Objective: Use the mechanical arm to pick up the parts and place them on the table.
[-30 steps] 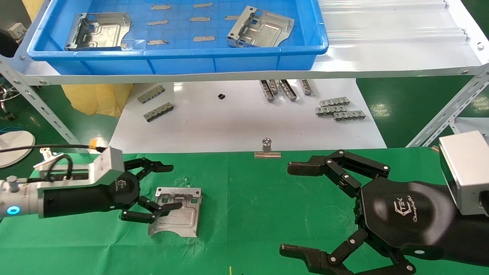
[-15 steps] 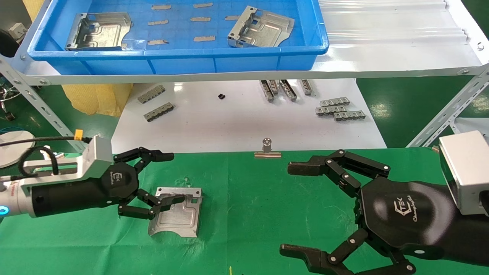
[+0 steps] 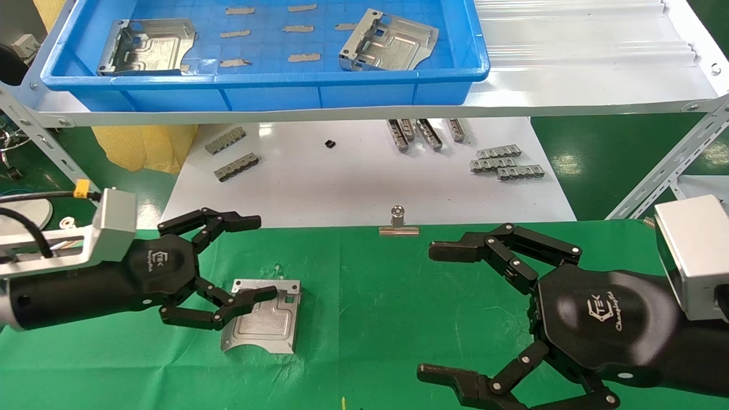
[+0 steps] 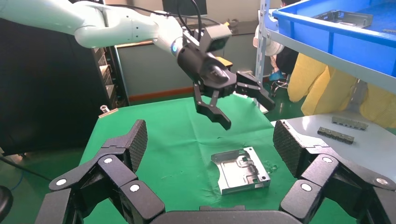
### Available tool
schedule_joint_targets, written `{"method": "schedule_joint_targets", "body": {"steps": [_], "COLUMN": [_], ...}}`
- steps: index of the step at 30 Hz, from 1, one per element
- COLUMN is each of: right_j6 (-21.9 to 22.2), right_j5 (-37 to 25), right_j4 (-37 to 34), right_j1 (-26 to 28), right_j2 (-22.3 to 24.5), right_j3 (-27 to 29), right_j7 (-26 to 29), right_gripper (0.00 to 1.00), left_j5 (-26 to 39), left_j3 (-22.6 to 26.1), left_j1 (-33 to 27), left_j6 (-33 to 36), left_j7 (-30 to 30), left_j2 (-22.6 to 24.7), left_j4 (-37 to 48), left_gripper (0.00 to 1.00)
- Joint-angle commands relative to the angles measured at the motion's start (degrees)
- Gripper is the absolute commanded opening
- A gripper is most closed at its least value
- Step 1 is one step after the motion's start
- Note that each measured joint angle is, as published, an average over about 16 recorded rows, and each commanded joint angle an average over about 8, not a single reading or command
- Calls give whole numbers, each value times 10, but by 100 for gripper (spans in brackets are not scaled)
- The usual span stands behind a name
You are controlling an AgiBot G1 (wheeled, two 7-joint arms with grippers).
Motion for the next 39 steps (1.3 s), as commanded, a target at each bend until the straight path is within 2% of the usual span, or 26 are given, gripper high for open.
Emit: {"method": "schedule_joint_targets", "body": {"steps": [1,27,33,39], "right_j6": [0,0,0,0], "right_j5": [0,0,0,0], "right_j4": [0,0,0,0], "right_j1": [0,0,0,0], "right_j2": [0,0,0,0], "right_j3": [0,0,0,0], "right_j7": [0,0,0,0], "right_gripper": [100,100,100,100], "left_j5": [-7,-92,-101,-101], "left_j3": [-9,-122,-133,-132], "left_j1": [10,140,153,151], "left_j6": [-2,-26,-27,-28], "left_j7": [-15,-203,-218,-215], "left_j2": [-7,-97,-107,-106], "left_j4": [-25,-337,-369,-364], "left_gripper": [100,100,100,100]}}
